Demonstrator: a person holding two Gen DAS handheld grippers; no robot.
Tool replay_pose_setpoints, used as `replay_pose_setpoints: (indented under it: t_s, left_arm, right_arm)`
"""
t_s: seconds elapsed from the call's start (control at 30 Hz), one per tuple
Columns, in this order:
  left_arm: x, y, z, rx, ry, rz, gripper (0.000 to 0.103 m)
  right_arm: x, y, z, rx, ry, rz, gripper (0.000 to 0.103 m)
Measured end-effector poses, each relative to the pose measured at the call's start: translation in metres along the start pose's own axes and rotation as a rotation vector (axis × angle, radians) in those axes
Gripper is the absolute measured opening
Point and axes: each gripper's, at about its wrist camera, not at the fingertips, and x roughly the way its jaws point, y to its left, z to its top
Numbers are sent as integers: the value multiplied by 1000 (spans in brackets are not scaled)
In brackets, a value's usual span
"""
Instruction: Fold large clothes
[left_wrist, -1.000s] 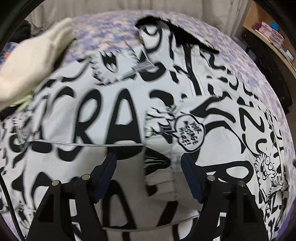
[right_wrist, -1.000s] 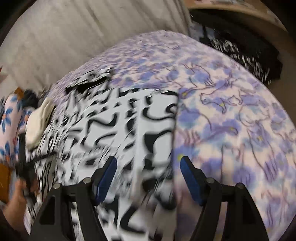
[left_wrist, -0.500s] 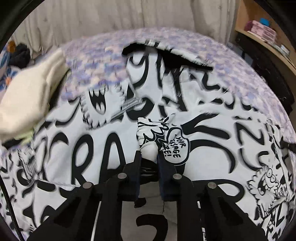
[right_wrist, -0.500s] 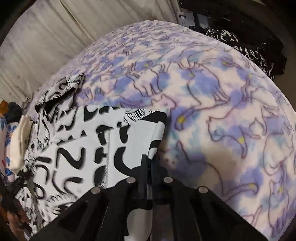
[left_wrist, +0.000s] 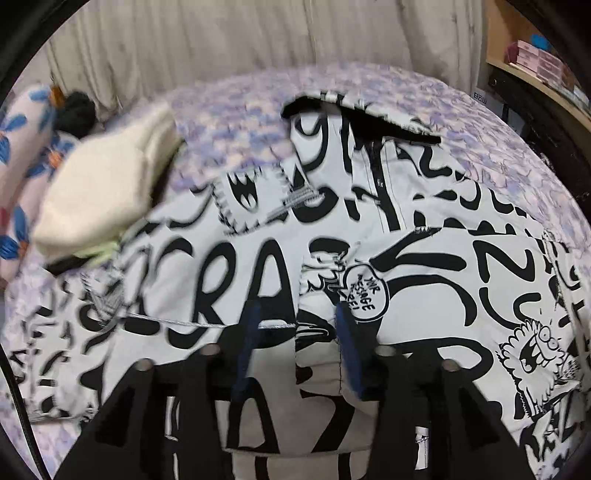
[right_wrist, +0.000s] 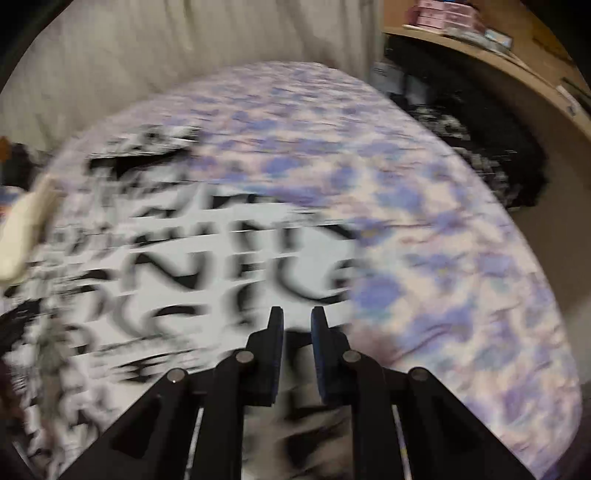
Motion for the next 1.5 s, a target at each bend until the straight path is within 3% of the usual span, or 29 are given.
replay_pose_setpoints:
  t_s: [0.03,0.2,0.3,0.4,0.47,0.63,0.67,0.73,0.77,0.93,1.17,1.5]
  left_arm:
    - [-6,0,-2,-2,-16,3,49]
    - [-30,-28,-16,-12,-18,-186,50]
    - [-24,-52,-29,0,26,-254,50]
    - [3,-72,-47,46,102,-225,50]
    - [23,-73,-55,75,149,-152,52]
    - [23,-54,-54,54,131,-128,56]
    - [23,-52,-54,50,135,-140,56]
    - [21,-46,-56,43,141,-166,56]
    - [19,-45,-55,40,140,-162,56]
    - [9,-45,-53,27,143,-151,59]
    - [-32,-41,-58,9,91,-148,72]
    - [-89,-22,-85,-44,51,-158,80]
  right_arm:
    - [-2,14,-5,-16,12,42,15]
    - [10,80,-27,-53,95,252,15]
    - [30,104,-45,-62,148,275,16]
    - [50,99,-58,-27,194,263,16]
    - [54,83,-62,-12,185,210,16]
    - [36,-8,-72,92,124,56,13]
    - [33,-27,-75,132,126,93,2]
    - [28,-49,-79,199,144,151,0]
    - [24,-52,-80,196,129,109,0]
    - [10,-41,-82,173,87,114,7]
    - [-19,-19,-89,181,50,199,33]
    - [-65,13,-112,174,20,246,34]
